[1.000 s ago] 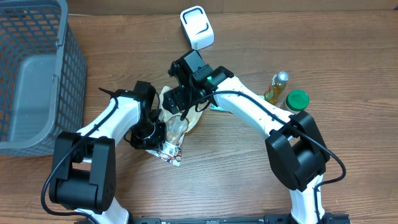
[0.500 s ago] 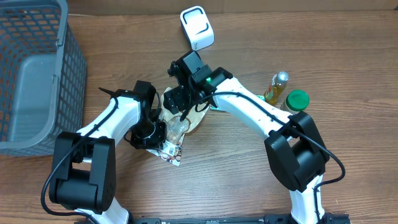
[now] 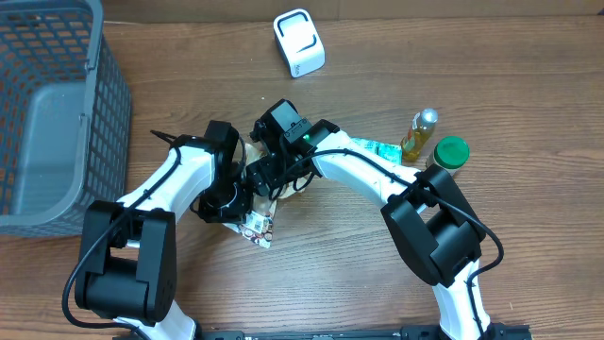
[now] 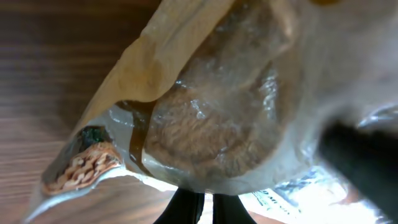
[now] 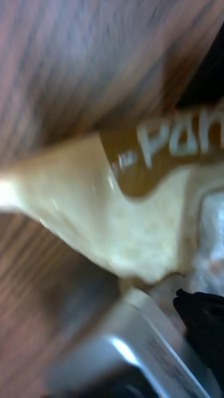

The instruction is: Scan the item barcode

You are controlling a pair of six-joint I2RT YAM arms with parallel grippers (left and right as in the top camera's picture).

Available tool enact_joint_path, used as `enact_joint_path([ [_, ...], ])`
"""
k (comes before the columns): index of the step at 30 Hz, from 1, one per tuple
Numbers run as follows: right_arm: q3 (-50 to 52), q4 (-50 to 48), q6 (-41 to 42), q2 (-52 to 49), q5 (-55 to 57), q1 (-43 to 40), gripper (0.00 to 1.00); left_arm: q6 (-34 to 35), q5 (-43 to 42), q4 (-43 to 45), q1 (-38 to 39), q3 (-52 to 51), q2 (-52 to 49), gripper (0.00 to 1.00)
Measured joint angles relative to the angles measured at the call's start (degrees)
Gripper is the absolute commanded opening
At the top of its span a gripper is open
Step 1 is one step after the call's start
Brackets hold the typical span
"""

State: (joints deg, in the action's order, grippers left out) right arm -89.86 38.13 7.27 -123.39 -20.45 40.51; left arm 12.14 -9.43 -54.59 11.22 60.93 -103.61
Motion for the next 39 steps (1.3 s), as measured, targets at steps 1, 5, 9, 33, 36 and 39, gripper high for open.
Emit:
enact_joint_path([
  [1, 0.0, 0.0, 0.0, 0.0, -0.7, 0.0, 0.79, 0.2, 0.7, 0.3, 0.0, 0.1, 0.1, 0.04],
  [5, 0.0, 0.1, 0.3, 0.0, -3.4, -0.3, 0.73, 1.1, 3.6, 2.2, 0.0, 0.3, 0.4, 0.04],
  [9, 0.0, 0.0, 0.6, 0.0, -4.7, -0.7, 0.73, 1.2, 5.3, 3.8, 0.0, 0.4, 0.5, 0.04],
  [33, 0.2, -15.0, 10.0, -5.4, -9.8, -3.6, 0.7, -1.5, 9.5, 7.3, 0.0, 0.6, 0.5, 0.04],
  [36, 0.2, -15.6, 10.1, -5.6, -11.4, -3.6, 0.5, -1.8, 10.0, 7.8, 0.0, 0.6, 0.5, 0.04],
  [39, 0.3, -16.5, 10.5, -6.3, -13.2, -3.6, 0.4, -1.9, 10.4, 8.0, 0.0, 0.6, 0.5, 0.04],
])
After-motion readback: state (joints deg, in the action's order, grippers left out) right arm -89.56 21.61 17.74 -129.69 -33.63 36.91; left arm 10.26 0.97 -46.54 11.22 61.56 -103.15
